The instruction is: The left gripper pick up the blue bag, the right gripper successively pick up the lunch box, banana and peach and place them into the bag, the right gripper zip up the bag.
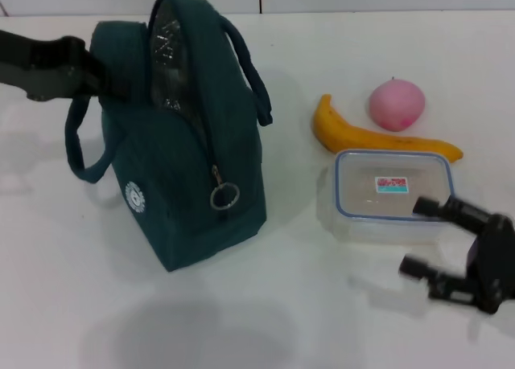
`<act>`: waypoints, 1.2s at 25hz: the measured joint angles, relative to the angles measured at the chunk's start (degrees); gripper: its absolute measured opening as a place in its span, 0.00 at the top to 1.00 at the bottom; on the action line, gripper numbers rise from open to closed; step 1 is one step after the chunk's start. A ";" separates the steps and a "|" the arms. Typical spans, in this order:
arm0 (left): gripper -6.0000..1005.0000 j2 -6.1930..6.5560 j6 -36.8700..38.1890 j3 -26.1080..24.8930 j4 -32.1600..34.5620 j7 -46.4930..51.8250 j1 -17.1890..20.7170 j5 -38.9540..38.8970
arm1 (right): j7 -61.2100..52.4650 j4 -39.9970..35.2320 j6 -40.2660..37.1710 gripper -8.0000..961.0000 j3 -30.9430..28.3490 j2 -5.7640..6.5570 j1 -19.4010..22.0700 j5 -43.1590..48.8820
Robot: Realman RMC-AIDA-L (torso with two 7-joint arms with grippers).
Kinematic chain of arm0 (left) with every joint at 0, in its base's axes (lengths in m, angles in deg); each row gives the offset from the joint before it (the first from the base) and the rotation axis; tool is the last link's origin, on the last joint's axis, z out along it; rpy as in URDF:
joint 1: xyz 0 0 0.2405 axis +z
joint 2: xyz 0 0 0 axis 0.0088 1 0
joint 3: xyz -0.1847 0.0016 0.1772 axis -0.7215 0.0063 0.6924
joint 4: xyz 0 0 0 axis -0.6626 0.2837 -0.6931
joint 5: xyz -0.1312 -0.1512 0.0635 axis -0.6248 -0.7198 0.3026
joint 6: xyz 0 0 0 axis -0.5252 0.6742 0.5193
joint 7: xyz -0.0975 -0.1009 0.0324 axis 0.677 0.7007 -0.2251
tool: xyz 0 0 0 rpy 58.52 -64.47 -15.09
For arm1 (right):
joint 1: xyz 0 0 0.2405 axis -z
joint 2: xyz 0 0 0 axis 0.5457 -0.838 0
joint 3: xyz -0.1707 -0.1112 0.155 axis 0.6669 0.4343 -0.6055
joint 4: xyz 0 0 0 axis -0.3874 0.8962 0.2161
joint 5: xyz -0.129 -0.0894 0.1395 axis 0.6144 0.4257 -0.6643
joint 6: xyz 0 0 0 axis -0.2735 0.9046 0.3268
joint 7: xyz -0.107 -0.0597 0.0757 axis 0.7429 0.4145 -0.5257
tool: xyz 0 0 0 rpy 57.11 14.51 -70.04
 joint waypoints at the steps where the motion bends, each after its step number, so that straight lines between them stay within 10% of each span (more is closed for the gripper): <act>1: 0.95 0.19 0.04 -0.02 -0.17 -0.07 0.08 -1.02 | -3.09 -0.22 -0.94 0.14 -0.02 0.08 -0.07 -1.33; 6: 0.96 1.28 0.79 0.26 -2.96 -1.57 0.11 -4.76 | -27.64 -2.20 -5.30 0.14 -0.06 2.22 -0.26 -10.73; 18: 0.96 1.44 4.08 0.34 -4.35 -5.58 -1.16 -5.07 | -66.14 -1.79 -1.58 0.14 -0.27 13.23 -1.46 -12.91; 30: 0.96 1.07 4.44 0.95 -5.93 -7.57 -1.80 -5.07 | -73.68 -1.56 10.89 0.14 0.05 14.31 -4.48 1.35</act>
